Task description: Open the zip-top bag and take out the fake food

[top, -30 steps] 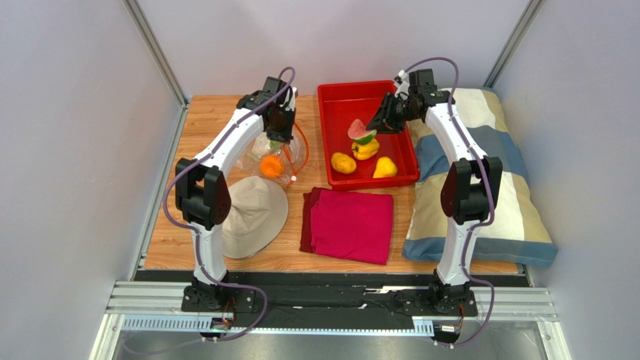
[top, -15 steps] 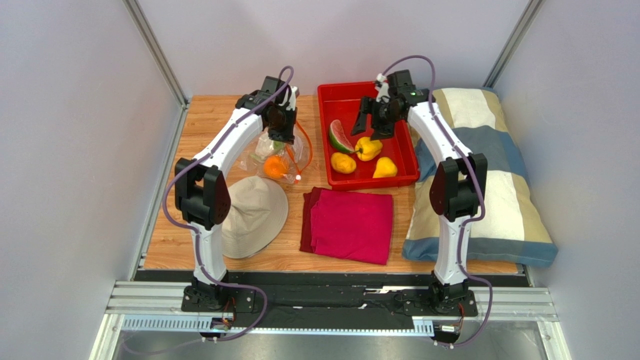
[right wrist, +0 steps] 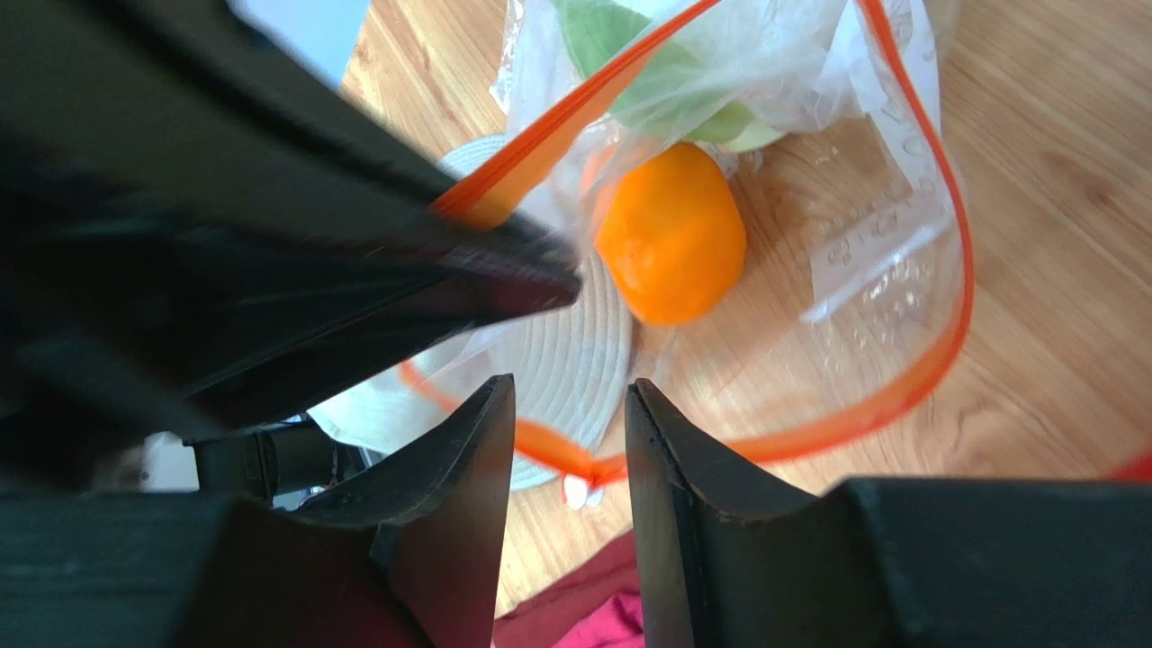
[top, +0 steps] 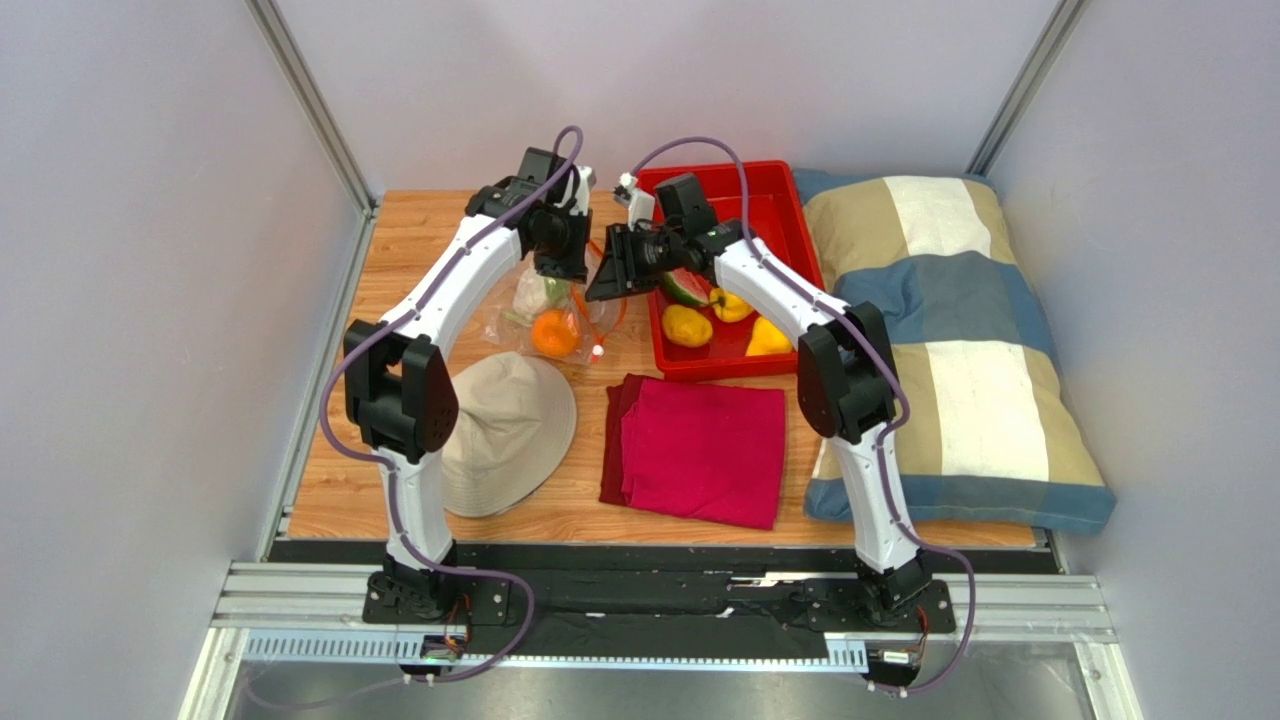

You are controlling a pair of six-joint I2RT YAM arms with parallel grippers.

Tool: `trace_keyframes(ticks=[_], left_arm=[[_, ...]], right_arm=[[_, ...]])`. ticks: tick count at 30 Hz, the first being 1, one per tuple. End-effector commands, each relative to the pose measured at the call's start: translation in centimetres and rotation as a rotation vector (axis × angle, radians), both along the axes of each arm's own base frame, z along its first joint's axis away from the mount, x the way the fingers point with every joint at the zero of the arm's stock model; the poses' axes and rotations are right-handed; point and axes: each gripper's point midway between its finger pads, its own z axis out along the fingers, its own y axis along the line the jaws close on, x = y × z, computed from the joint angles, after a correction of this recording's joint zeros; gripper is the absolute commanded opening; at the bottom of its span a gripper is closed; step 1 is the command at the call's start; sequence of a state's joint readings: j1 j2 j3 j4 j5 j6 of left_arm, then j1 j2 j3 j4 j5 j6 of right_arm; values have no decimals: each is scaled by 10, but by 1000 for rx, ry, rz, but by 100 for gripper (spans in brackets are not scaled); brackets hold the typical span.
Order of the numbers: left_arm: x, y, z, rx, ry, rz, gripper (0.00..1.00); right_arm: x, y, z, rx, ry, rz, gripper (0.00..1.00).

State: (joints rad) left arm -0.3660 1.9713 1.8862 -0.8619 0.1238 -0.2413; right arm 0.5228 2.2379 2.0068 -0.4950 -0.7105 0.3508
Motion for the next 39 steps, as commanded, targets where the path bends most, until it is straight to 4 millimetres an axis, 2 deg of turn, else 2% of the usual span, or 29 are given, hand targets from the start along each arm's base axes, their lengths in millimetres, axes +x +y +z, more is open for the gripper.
trace_keyframes(ticks=[1,2,7,12,19,27,30,34,35,39], left_arm=[[6,-4,49,-66,-108,6,0],[6,-5,50,-72,-109,4,0],[6,-9,46,-92,-87,13,0],[9,-13,48,-114,-87,18,0],[11,-18,50,-143,-83,23,0],[10,-24,49,-172,-66,26,0],[10,-29,49,-184,-64,26,0],[8,-36,46,-202,-51,23,0],[8,-39,46,-205,-50,19,0],[4,-46,44,-212,-43,13,0]], right_arm=[[15,17,12,108,-65,38,39],[15,19,3,106,-49,45,40],[15,24,-13,118,-27,65,47],[9,33,-22,137,-13,100,57],[1,41,-45,149,16,128,70],[-7,54,-58,156,20,154,80],[-5,57,-66,141,-1,133,86],[3,59,-74,152,-8,64,87],[7,58,-81,151,-18,27,87],[16,57,-80,175,-55,-42,90]])
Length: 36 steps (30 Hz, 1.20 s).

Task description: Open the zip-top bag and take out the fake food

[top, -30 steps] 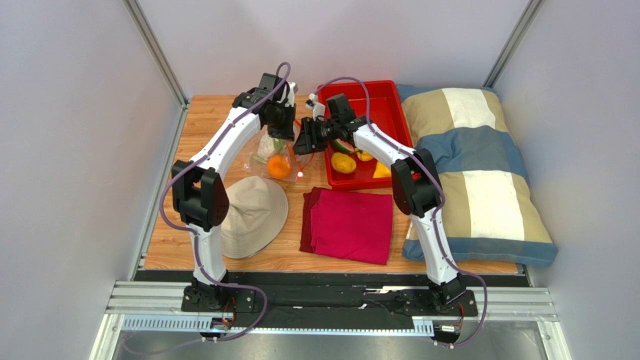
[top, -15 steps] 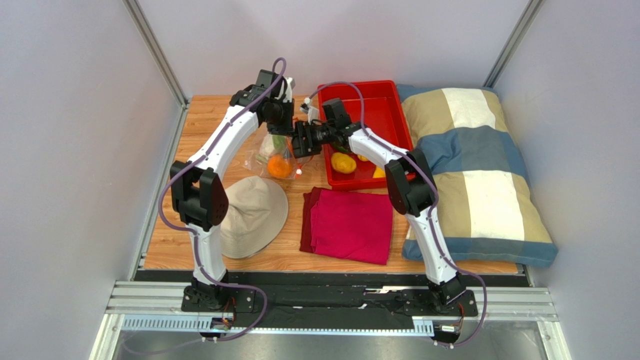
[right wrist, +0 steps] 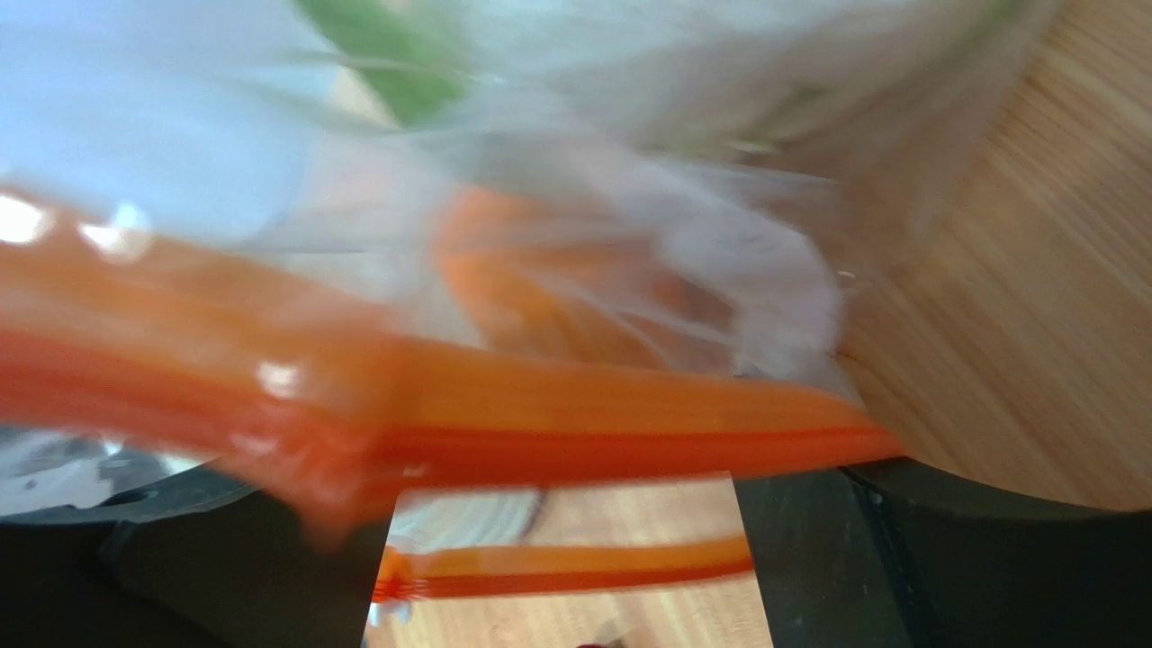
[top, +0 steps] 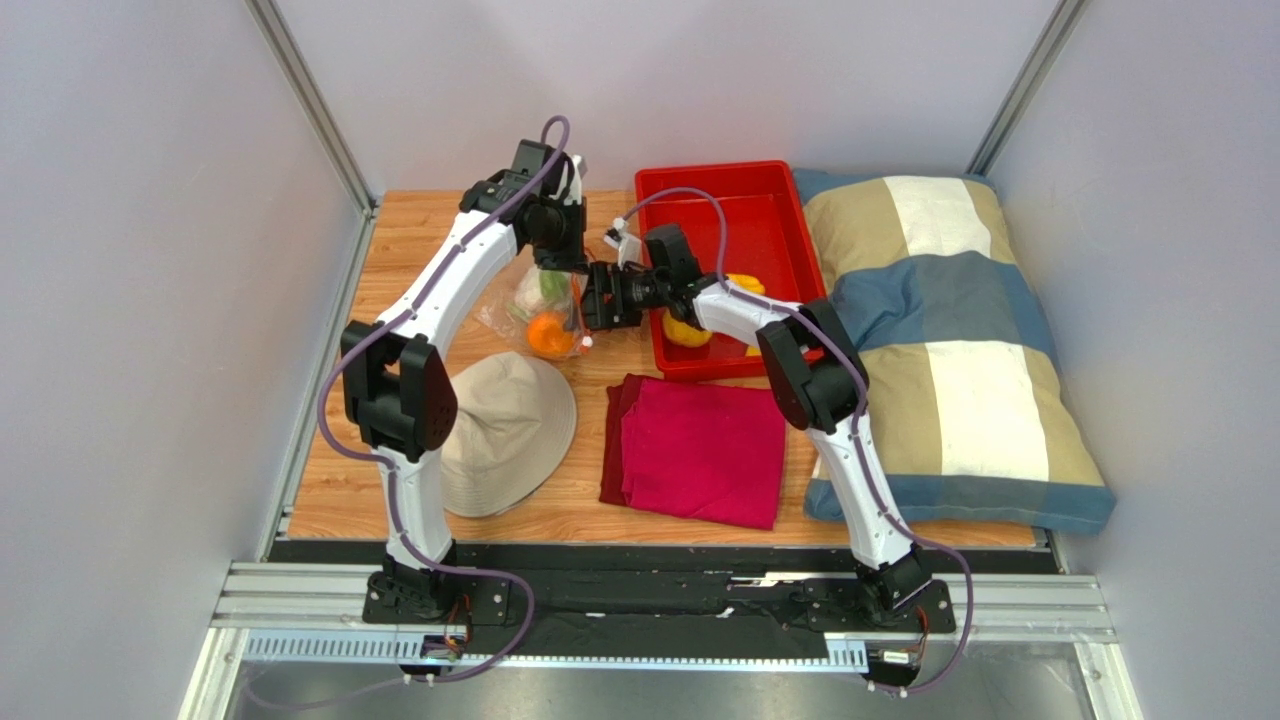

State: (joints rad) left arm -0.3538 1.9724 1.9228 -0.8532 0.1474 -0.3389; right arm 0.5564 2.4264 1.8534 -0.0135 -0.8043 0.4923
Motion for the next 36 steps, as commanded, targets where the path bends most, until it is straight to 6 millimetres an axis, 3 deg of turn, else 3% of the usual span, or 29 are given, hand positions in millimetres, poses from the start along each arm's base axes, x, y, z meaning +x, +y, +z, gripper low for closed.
trace_keyframes(ticks=[1,6,7,8,10,11,13,15,16,18,20,24,25,26,29,30,36], left_arm=[[-5,-41,25,-130,-39,-58,0],[-6,-48,27,-175,-37,-69,0],[-7,-49,30,-173,-46,-80,4],[-8,-47,31,-167,-52,-84,17],[-8,-38,42,-143,-91,-79,29],[-8,-36,47,-137,-106,-78,51],[-8,-20,62,-115,-157,-57,56],[-11,-4,78,-106,-192,-24,50],[-12,7,74,-90,-185,10,45],[-11,35,81,-100,-190,98,22],[-13,63,64,-69,-149,169,10],[-19,97,16,33,-28,217,4],[-23,102,7,59,19,212,3],[-21,106,-16,92,82,201,1],[-25,107,-46,148,194,147,0],[-26,105,-51,145,213,126,0],[-33,105,-75,173,293,79,0]], right_arm=[[12,17,5,40,-73,-103,90],[14,18,5,52,-47,-130,89],[13,17,4,59,-32,-128,89],[14,15,10,74,-30,-126,89],[15,13,16,80,-22,-127,87],[14,12,21,79,-11,-123,84],[13,13,31,93,-5,-116,75],[10,13,42,110,1,-109,67],[9,14,43,116,12,-104,62],[9,16,49,140,36,-102,56],[7,19,53,167,57,-101,51],[11,20,58,184,49,-109,50],[9,21,59,187,49,-103,50],[9,21,59,190,48,-102,51],[8,23,60,194,50,-93,57],[6,24,58,190,49,-90,63],[-4,30,54,180,53,-65,74]])
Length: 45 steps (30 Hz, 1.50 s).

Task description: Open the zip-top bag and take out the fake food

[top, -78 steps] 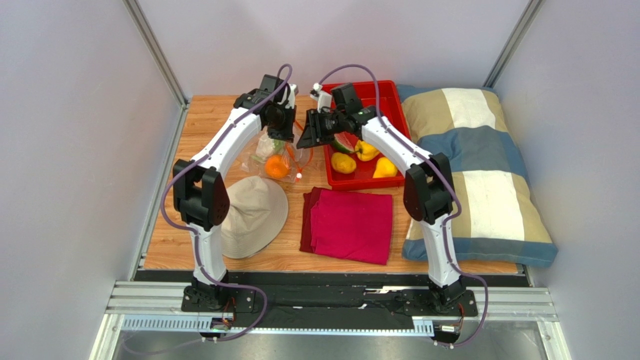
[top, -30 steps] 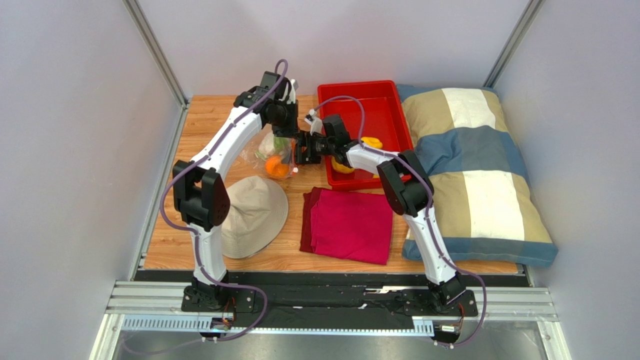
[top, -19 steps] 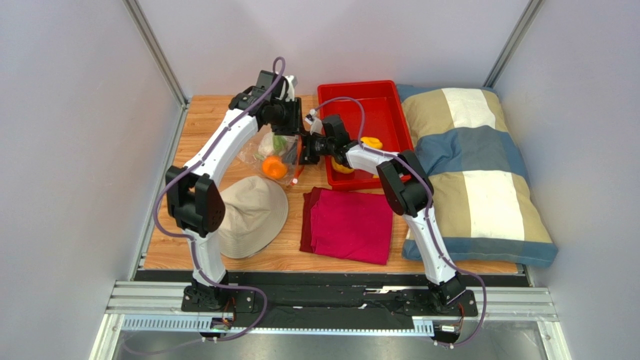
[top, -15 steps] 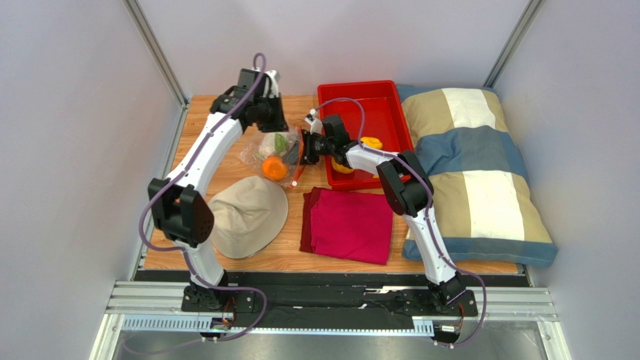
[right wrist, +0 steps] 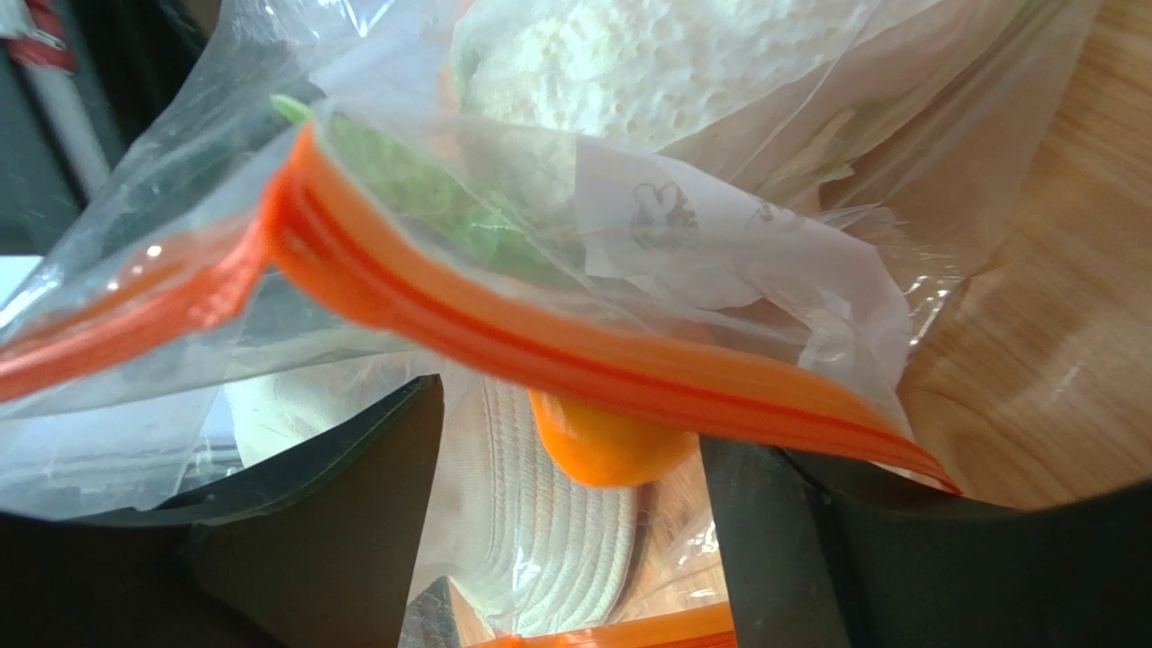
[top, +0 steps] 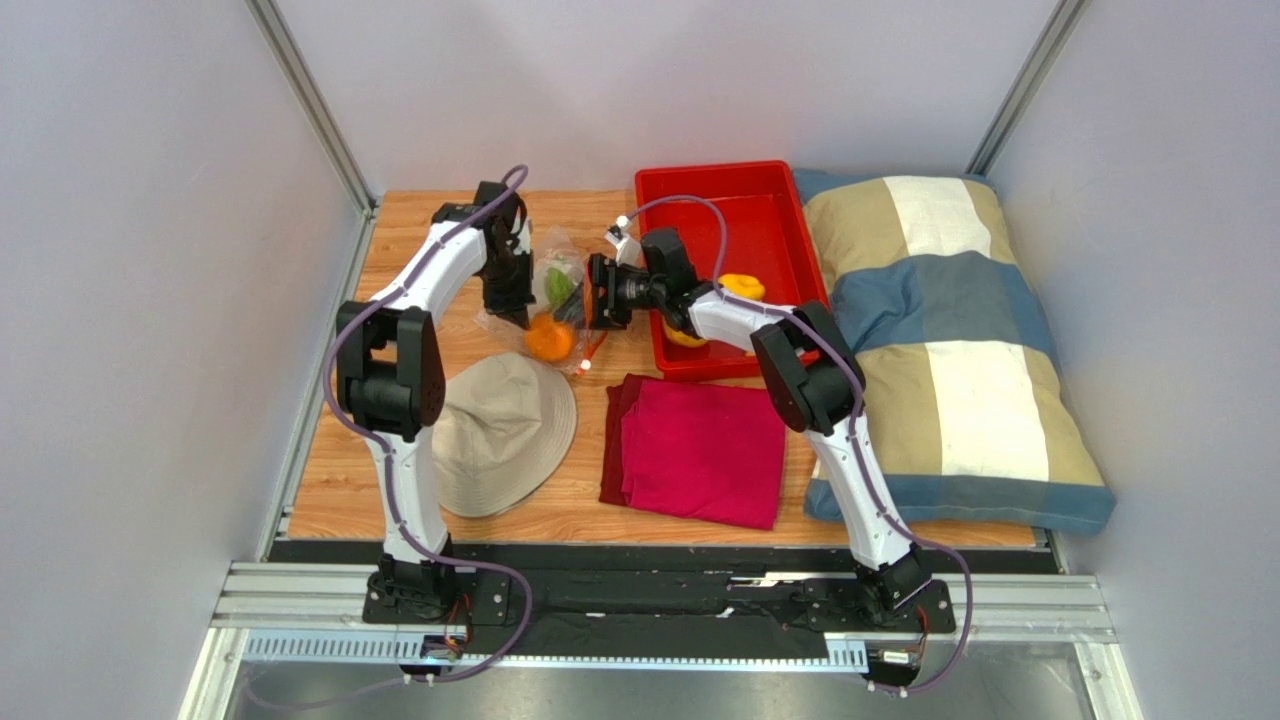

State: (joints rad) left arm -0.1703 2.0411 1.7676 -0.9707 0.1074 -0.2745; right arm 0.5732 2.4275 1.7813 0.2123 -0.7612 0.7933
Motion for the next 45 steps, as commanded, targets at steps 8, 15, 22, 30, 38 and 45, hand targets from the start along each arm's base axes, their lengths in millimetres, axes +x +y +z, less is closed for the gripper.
trace_keyframes(ticks=[8,15,22,30,38,45], left_arm=[[-13,-11,-9,-13,60,-100,0],[-9,-42,-21,-71,79,-134,0],[0,-34,22,-36,-76,-121,0],[4,6,52,23,-131,-61,0],[-3,23,-2,115,4,-77,0],[3,-19,-33,20,63,-109,0]], right_arm=[[-9,26,34,57,-94,63,76],[-14,31,11,18,-57,64,76],[-16,28,-6,-33,-41,57,77],[-10,20,-8,-19,-15,42,77],[-8,18,-6,-14,-20,45,77],[-8,20,-9,-17,-9,46,77]])
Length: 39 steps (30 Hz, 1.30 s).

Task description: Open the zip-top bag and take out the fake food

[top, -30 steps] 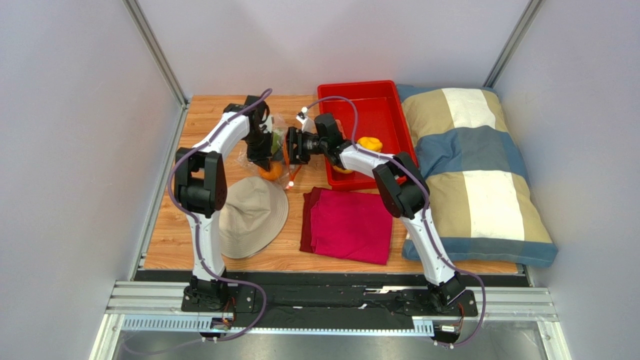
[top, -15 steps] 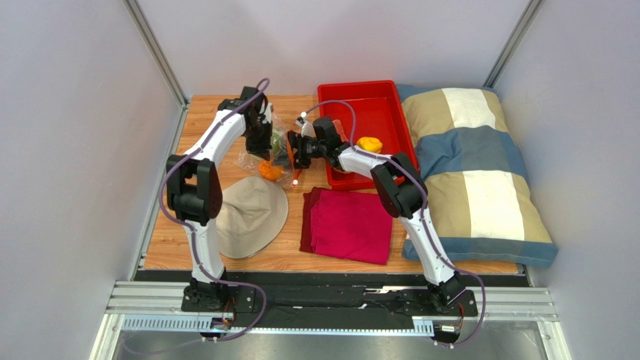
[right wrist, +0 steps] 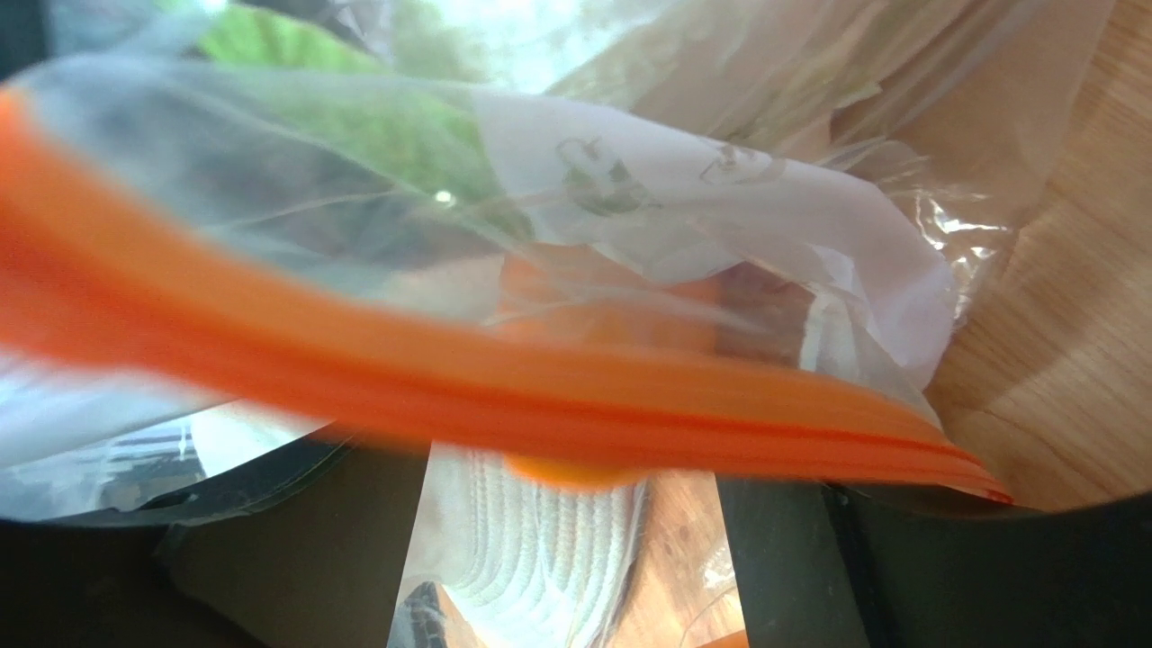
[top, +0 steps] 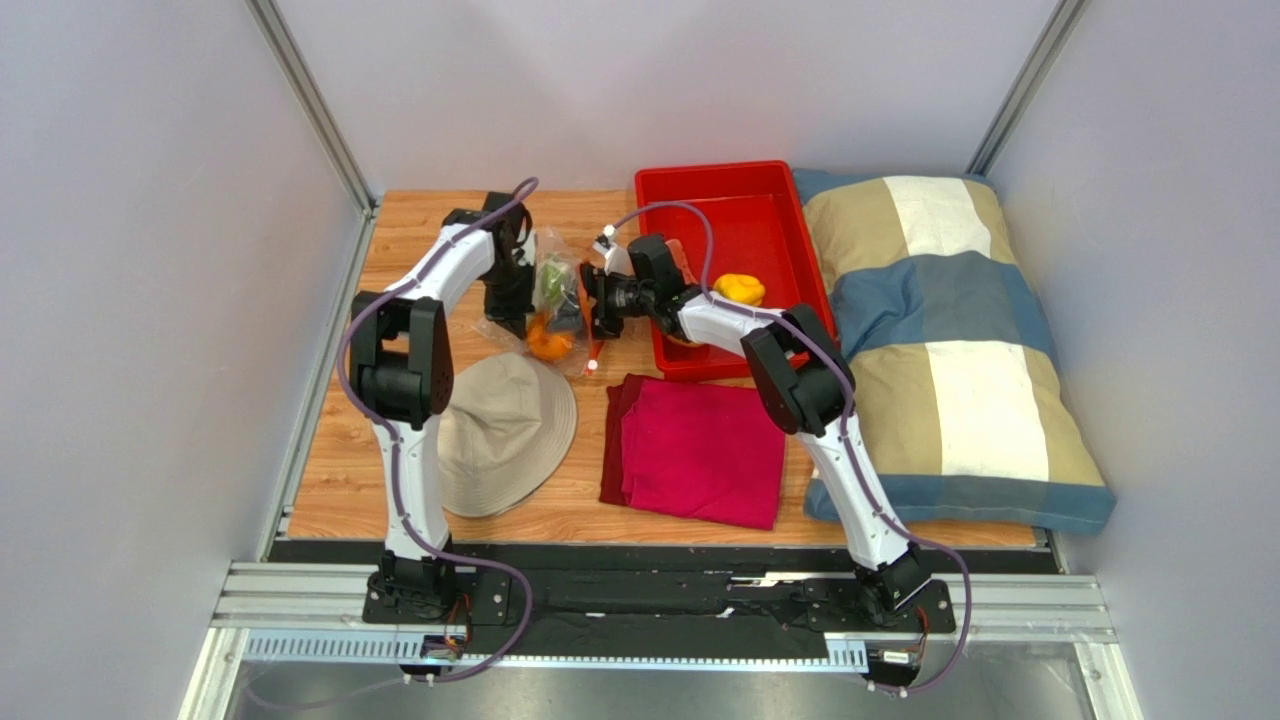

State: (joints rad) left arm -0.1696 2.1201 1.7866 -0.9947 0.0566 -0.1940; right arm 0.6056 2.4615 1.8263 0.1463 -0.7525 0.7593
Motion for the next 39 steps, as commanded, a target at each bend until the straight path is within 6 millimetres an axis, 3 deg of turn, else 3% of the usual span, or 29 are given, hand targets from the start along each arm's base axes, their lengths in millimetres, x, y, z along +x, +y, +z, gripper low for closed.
trace_keyframes(ticks=[1,4,9,11,12,14,15,18,19,20,22,26,31,34,39], left_arm=[[4,-38,-6,-76,11,-51,0],[-1,-55,-10,-102,23,-61,0],[-3,-51,-6,-81,7,-62,0],[-2,-47,1,-68,-6,-60,0],[-1,-46,9,-70,-23,-67,0],[1,-45,23,-78,-55,-75,1],[3,-43,39,-83,-94,-78,3],[5,-45,78,-141,-189,-90,15],[6,-51,87,-178,-222,-97,25],[5,-53,109,-208,-278,-92,29],[6,-63,127,-279,-333,-92,37],[3,-90,169,-471,-418,-76,42],[10,-109,187,-597,-458,-42,57],[10,-120,193,-599,-467,-50,58],[10,-137,185,-504,-471,-89,61]], right_arm=[[4,6,5,23,-19,11,77],[6,6,-2,5,-10,-2,75],[4,7,0,9,1,12,61],[2,5,0,2,14,11,48],[1,3,8,-2,19,10,36],[0,-2,18,-20,39,0,26],[2,-4,35,-14,18,-9,20],[4,-19,48,-138,49,-40,17],[5,-23,52,-166,40,-47,17],[5,-31,50,-218,65,-76,17],[6,-44,50,-285,81,-121,15],[7,-62,47,-364,82,-167,10],[10,-78,66,-448,17,-187,9],[21,-100,82,-531,-71,-226,9],[41,-159,108,-542,-95,-327,11]])
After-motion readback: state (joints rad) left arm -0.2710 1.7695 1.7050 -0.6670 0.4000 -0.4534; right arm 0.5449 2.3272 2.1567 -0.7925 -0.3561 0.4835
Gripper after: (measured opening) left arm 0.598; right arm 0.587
